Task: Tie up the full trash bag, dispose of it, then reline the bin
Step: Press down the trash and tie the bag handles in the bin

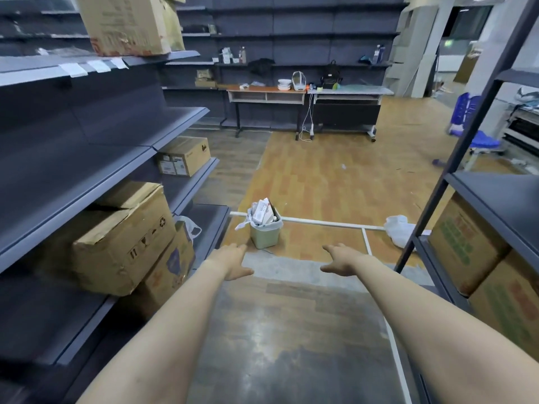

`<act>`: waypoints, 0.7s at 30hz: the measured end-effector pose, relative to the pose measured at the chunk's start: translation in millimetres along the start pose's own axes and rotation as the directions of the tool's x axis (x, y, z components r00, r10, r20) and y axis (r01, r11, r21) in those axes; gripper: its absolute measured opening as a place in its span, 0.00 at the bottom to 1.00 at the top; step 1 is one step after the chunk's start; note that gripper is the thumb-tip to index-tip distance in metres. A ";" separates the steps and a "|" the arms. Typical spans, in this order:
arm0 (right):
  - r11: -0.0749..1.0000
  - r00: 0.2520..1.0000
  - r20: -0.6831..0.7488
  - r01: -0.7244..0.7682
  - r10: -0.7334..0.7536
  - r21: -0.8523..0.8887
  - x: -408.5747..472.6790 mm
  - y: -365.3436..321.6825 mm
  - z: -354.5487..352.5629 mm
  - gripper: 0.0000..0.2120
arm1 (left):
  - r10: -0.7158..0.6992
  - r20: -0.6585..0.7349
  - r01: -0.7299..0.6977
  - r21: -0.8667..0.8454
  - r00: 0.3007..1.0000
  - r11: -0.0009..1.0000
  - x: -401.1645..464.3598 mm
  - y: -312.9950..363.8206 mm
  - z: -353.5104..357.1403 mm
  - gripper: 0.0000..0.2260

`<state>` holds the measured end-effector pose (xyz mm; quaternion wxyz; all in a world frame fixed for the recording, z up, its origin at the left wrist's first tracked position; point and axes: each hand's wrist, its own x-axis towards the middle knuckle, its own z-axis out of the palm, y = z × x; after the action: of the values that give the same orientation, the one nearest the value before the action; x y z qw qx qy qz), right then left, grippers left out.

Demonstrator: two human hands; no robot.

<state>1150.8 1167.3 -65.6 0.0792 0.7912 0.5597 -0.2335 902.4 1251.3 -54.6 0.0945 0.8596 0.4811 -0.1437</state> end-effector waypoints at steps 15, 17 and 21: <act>0.988 0.994 0.011 0.112 -0.112 -0.104 265.3 54.0 -133.3 0.32 | -0.128 -0.001 0.127 -0.134 0.992 0.983 257.2 14.6 -67.2 0.33; 0.987 0.993 0.027 0.120 -0.117 -0.110 291.4 58.6 -142.9 0.32 | -0.140 0.023 0.142 -0.124 0.990 0.982 281.1 13.5 -70.1 0.33; 0.986 0.990 0.063 0.129 -0.122 -0.107 348.8 64.4 -156.6 0.33 | -0.154 0.070 0.162 -0.120 0.985 0.979 328.0 2.5 -74.6 0.33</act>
<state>1346.4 1500.6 -96.6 0.1238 0.7419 0.6180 -0.2288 1078.9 1534.8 -95.1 0.1510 0.8062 0.5530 -0.1463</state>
